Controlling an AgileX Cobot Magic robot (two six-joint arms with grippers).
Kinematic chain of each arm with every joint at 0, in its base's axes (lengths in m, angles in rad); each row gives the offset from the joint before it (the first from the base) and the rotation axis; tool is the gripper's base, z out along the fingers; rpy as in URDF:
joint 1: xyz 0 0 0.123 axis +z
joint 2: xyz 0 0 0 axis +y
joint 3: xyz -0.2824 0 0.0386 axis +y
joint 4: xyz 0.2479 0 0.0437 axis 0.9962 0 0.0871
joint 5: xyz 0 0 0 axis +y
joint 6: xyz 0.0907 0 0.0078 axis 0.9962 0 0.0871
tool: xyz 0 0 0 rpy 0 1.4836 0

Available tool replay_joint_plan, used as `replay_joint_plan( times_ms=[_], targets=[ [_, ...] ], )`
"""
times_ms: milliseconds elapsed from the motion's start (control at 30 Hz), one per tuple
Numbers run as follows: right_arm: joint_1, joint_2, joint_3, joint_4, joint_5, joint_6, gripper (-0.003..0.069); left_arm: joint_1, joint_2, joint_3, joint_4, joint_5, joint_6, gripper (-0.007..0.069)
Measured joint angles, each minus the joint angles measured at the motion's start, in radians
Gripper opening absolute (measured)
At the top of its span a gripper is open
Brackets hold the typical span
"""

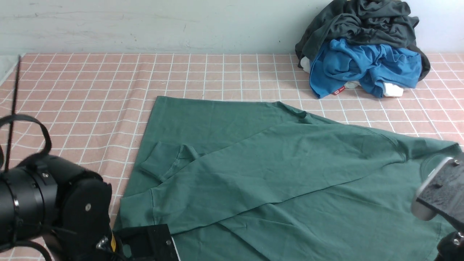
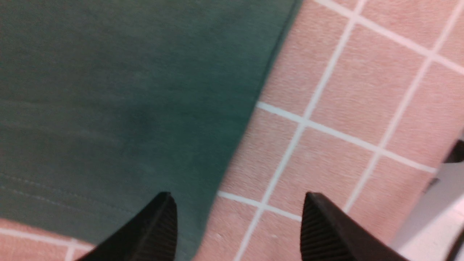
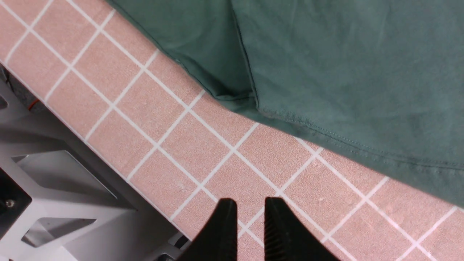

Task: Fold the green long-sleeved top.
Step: Use both arms simultaneously to clamp the lower edge of the clothing fabric

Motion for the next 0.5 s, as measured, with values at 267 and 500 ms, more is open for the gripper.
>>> replay_joint_plan(
  times_ms=[267, 500],
  targets=[
    [0.000, 0.000, 0.022, -0.005, -0.062, -0.005, 0.0106, -0.003, 0.059, 0.046, 0.019, -0.162, 0.036, 0.0427],
    [0.000, 0.000, 0.022, -0.007, -0.070, -0.005, 0.0106, -0.004, 0.086, 0.056, 0.023, -0.181, 0.082, 0.0427]
  ],
)
